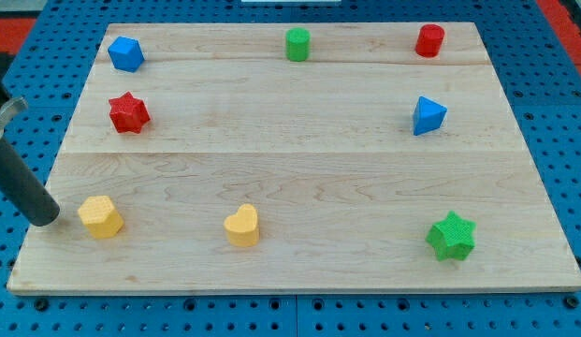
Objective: Push the yellow hexagon close to yellow heart
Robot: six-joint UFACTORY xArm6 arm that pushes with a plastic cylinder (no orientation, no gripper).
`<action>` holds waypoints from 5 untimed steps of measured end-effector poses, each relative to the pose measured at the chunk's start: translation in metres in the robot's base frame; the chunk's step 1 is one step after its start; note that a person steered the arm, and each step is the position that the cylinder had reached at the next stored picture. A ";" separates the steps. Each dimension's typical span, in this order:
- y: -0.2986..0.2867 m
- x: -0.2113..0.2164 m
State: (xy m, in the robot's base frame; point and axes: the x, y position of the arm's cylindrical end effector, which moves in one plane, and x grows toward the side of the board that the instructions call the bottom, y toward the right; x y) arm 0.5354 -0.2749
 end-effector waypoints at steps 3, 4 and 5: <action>0.033 0.012; 0.069 -0.014; 0.132 -0.013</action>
State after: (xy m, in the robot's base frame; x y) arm 0.5225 -0.1434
